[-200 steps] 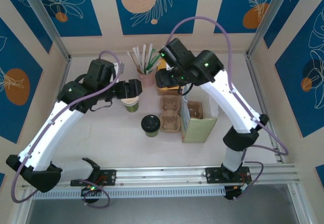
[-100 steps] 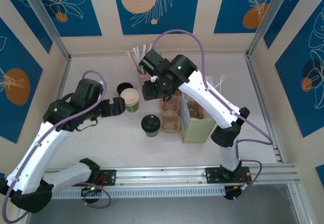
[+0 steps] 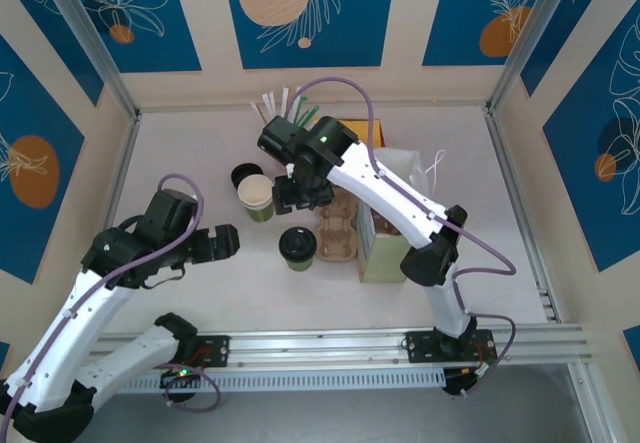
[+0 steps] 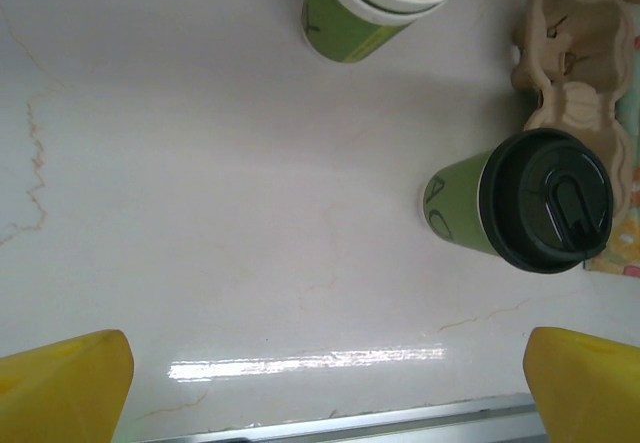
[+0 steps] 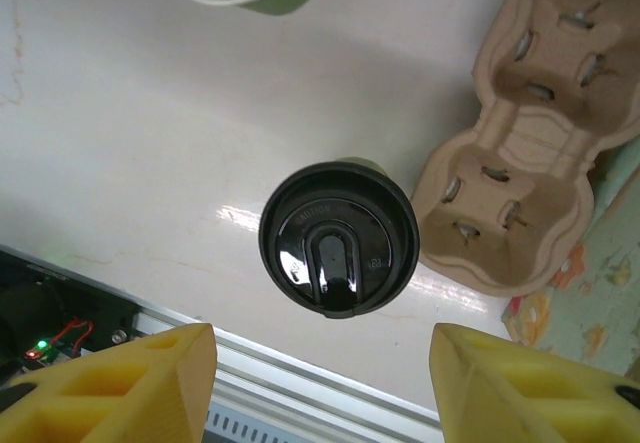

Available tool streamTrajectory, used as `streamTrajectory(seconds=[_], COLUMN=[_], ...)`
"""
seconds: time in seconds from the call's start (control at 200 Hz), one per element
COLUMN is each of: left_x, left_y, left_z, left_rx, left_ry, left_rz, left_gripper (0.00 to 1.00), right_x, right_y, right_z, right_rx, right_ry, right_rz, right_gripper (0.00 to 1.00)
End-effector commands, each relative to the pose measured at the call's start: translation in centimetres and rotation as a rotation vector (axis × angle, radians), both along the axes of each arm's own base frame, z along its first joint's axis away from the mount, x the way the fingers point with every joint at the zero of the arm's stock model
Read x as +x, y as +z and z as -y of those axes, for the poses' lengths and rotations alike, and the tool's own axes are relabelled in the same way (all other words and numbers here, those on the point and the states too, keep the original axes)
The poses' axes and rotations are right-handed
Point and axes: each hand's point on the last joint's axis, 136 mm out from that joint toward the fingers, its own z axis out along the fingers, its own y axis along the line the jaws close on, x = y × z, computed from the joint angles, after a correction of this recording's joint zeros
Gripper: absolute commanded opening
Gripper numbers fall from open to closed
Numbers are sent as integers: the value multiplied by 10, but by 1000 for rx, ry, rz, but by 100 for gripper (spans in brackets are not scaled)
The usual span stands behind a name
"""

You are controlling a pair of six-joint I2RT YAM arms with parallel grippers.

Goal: Pack the takeout coffee

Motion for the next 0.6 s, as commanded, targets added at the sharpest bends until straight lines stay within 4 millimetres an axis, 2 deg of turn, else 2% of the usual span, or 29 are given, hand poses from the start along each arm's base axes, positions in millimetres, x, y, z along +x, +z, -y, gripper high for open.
streamTrajectory(seconds=[0.0,0.22,0.39,0.595], left_x=[-9,-18,-22,-26], left_y=[-6,-12,-13,-15], left_z=[0,-3,-6,-8], left_rx=[-30,-36,-35,-35], left_ry=[9,2,4,7], left_rz=[-32,-45,-43,-45], left_gripper=[100,100,100,100], right_x=[-12,-16,-20,-27], right_y=[-12,-33,-48,-63], right_z=[5,2,-5,-5], right_rx=[-52,-102,-110,-133], right_ry=[-7,5,19,18], right_rz=[-79,-137,-187,-231], right_gripper=[60,64,70,77])
